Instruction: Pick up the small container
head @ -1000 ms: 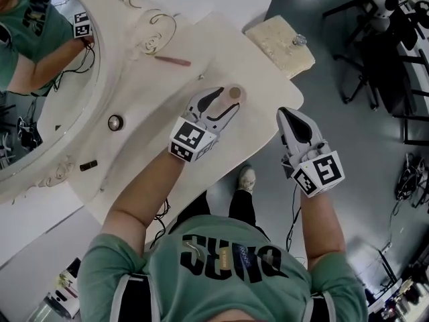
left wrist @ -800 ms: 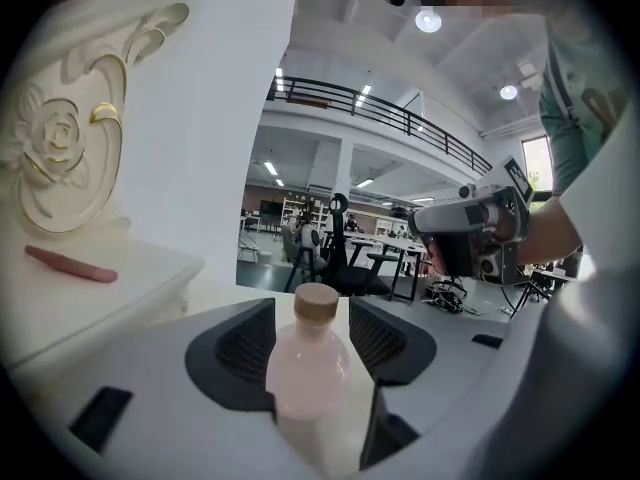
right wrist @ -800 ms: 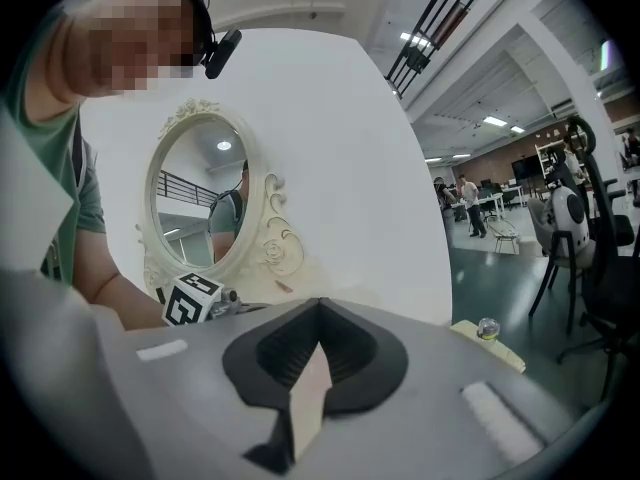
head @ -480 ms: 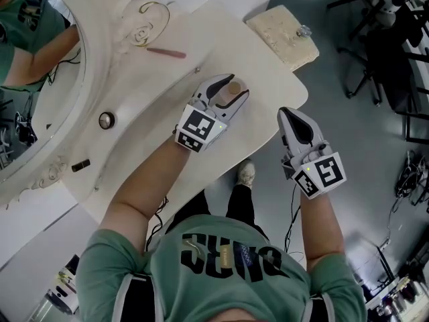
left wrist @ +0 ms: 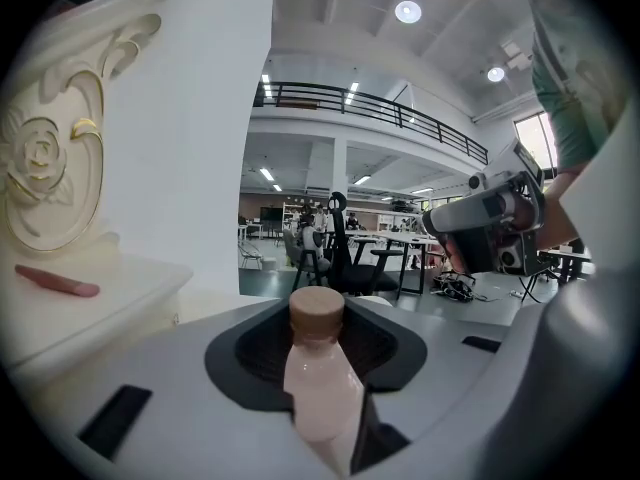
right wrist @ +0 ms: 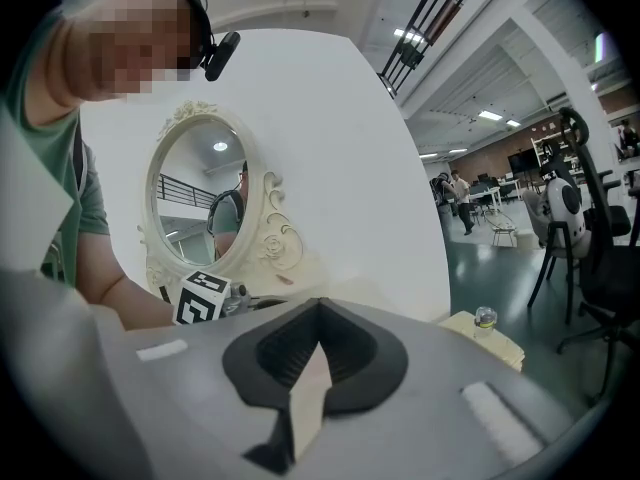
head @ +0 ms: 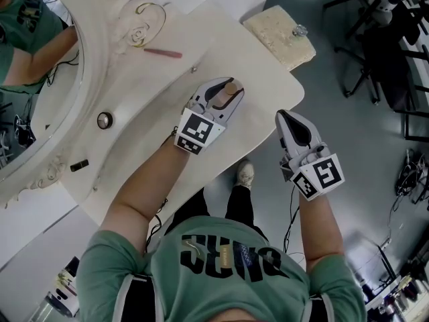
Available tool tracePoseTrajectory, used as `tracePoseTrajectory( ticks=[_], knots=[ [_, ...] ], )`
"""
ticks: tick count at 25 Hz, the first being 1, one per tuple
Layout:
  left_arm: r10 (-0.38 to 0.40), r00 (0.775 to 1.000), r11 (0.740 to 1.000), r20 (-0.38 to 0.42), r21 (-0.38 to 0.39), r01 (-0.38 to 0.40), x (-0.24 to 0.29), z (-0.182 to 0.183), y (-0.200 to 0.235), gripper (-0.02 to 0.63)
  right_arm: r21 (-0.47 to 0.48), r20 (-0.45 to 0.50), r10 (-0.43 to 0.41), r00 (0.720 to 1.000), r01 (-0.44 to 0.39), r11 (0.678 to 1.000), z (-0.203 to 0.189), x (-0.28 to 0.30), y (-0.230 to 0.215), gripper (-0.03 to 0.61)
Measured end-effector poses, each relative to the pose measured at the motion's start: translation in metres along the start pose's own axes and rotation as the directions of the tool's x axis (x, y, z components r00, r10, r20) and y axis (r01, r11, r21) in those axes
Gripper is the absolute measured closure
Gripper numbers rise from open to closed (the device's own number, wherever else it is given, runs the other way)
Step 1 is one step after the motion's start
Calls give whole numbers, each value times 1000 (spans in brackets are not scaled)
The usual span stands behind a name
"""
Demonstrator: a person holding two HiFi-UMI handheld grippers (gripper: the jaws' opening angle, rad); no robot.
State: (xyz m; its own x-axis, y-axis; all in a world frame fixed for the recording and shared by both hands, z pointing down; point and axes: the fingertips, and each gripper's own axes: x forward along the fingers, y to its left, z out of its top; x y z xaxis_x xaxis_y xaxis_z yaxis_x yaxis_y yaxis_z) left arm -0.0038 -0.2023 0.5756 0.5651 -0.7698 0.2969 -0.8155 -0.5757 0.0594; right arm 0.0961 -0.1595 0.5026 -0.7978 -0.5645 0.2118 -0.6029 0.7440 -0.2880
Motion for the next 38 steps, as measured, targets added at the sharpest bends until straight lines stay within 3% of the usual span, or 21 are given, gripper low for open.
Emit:
tracePoseTrajectory(
  ticks=[16,38],
  knots=[
    [-20,999,999,28,27,19,-27,48,-18,476,-24,40,-10,999,11,1000,30,-21,17,571],
    [-36,996,998,82,54,32,-90,171,-37,476,-78,99,-60,993,67,995,115,-57,46,571]
  ],
)
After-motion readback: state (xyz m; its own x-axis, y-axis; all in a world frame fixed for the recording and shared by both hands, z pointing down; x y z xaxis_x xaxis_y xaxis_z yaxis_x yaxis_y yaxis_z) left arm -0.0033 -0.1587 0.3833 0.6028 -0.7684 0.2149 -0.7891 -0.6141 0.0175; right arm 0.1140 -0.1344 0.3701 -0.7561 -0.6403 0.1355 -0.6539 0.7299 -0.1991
